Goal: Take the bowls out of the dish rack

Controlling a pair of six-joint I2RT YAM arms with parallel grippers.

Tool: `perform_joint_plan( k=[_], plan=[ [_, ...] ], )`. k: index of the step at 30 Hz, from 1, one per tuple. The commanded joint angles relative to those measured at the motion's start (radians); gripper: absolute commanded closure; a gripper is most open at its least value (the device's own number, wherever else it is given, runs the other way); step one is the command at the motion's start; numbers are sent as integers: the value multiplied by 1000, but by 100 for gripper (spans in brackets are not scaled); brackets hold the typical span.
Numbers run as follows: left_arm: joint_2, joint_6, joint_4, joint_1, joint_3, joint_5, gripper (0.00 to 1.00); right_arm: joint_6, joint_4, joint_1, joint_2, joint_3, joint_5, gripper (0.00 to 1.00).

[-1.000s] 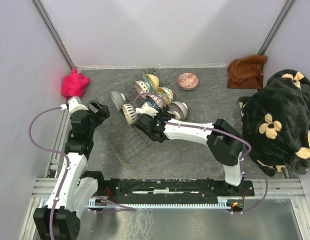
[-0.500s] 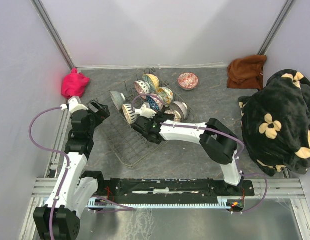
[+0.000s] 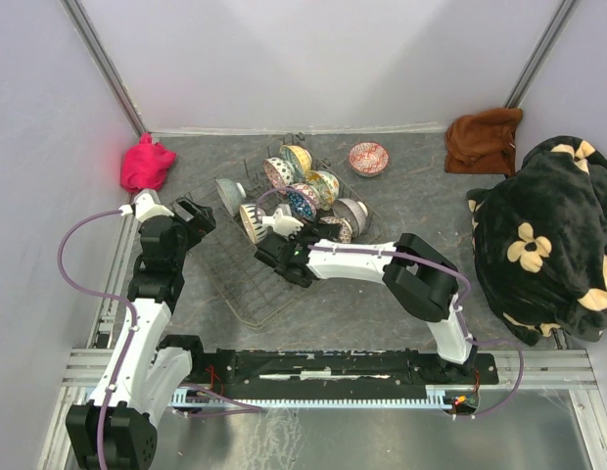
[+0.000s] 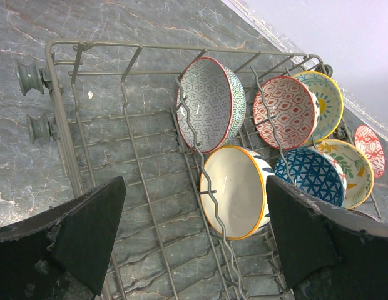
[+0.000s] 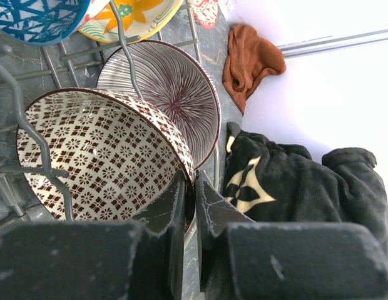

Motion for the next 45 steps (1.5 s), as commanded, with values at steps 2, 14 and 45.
perform_joint_plan(
  k=[2, 14, 45],
  plan=[
    [-5, -15, 56, 2, -3, -10, 1, 10, 16, 47, -70, 32, 124, 99],
    [-10, -20, 51, 2, -5, -12, 1, -25, 19, 71, -162, 47, 145, 99],
    [-18, -38, 50, 2, 8, 56, 1, 61, -6, -602, -211, 560, -908, 99]
  ],
)
